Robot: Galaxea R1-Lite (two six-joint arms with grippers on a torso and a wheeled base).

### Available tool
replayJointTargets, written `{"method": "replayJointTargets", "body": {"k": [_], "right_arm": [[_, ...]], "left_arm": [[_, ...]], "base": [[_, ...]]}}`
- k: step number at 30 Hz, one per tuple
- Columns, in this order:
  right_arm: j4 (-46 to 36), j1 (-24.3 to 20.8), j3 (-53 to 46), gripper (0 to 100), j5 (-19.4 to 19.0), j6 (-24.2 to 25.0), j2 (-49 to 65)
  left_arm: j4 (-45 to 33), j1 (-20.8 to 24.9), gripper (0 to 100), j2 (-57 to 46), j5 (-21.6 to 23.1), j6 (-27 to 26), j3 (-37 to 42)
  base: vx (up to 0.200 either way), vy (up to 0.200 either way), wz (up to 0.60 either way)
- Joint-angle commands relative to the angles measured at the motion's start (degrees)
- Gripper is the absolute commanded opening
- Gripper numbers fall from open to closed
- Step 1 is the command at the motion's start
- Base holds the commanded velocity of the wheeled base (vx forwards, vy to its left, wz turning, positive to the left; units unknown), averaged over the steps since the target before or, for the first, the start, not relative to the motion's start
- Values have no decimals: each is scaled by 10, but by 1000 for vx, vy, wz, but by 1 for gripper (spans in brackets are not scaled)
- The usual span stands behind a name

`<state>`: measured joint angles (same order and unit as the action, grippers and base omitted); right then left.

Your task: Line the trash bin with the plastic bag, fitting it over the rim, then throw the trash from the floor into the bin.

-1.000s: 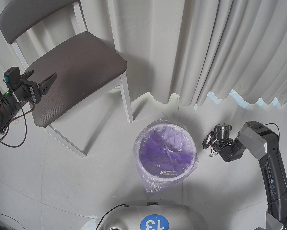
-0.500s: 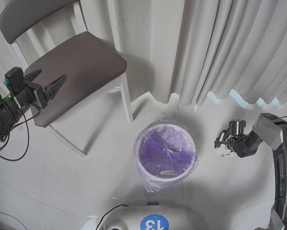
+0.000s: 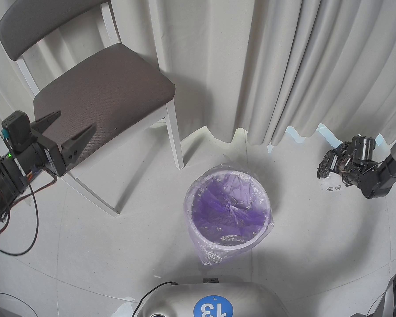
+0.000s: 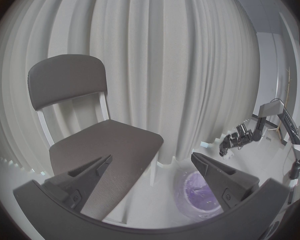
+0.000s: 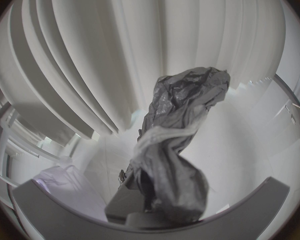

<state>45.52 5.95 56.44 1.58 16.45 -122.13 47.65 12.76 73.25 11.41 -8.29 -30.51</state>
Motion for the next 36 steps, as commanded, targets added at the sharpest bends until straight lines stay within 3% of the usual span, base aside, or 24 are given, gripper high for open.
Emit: {"method": "replayJointTargets", "body": {"k": [1,10,17,24,27,31,36], "right_arm": [[2,6,-49,0,-7,-19,116],[4,-5,-99,0,-6,-43,207],[4,-38,-114,0,-31,-46,239],[-100,-122,-106,0,-55,-124,290],[-123,-157,-103,0,-55,-136,296],[-126,-207,-110,0,-54,-144,294],[-119,-243,-143,0,-50,-201,293]], "left_arm": [[19,36,100,-37,0,5,65],[178,68,100,-35,0,28,199],[230,70,100,-2,0,40,208],[253,91,100,45,1,38,225],[279,91,100,51,1,42,225],[296,91,100,56,2,35,227],[299,91,100,64,1,35,225]], "base": [[0,0,0],[0,0,0],[0,0,0],[0,0,0],[0,0,0],[0,0,0],[0,0,0]]}}
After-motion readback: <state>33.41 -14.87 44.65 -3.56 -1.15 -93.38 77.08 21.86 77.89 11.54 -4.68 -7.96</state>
